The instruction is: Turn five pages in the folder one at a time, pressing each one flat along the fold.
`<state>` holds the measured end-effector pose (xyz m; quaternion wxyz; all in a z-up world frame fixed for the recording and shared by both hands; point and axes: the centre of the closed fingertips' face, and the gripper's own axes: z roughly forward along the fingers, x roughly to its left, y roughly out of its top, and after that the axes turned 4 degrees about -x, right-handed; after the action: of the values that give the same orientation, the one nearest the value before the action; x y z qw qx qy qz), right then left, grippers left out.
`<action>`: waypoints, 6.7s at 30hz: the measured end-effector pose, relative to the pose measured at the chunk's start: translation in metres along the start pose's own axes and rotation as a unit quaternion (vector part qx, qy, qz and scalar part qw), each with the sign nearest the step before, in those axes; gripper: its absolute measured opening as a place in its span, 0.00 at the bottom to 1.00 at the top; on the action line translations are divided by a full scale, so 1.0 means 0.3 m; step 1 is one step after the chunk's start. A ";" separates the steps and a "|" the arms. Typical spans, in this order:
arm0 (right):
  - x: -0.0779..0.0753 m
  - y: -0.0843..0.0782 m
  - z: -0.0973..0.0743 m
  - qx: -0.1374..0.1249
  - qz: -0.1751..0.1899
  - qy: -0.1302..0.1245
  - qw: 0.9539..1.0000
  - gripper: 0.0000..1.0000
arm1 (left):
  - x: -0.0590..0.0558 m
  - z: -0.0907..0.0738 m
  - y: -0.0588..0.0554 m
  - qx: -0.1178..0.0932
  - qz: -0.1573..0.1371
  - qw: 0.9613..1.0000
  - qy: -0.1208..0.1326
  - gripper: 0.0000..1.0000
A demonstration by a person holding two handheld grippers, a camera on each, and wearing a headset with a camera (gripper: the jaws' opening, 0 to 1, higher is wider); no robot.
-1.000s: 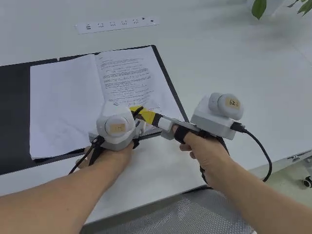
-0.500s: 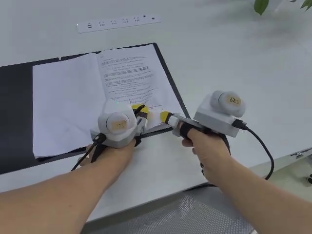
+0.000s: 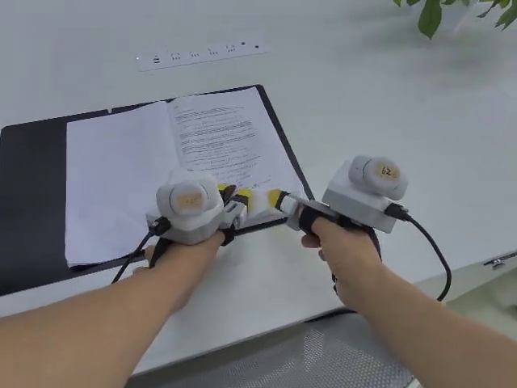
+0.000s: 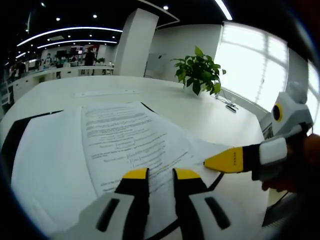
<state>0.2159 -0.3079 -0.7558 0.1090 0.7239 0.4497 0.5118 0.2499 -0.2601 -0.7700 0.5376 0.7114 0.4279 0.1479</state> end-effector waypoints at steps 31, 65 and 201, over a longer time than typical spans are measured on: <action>0.482 -0.005 -0.047 -0.022 -0.085 0.141 0.986 0.00 | 0.296 -0.472 0.196 -0.069 0.034 0.993 0.094 0.29; 0.652 -0.400 0.181 0.121 -0.236 0.153 0.952 0.00 | 0.561 -0.784 0.185 -0.097 0.002 0.979 0.181 0.27; 0.372 -0.029 0.568 0.007 -0.293 0.096 0.951 0.00 | 0.506 -0.532 -0.161 -0.018 0.033 0.986 0.164 0.24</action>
<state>0.3622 -0.1663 -0.7663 0.2057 0.5082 0.6540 0.5213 0.2109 -0.0390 -0.7906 0.4677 0.6813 0.4835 0.2885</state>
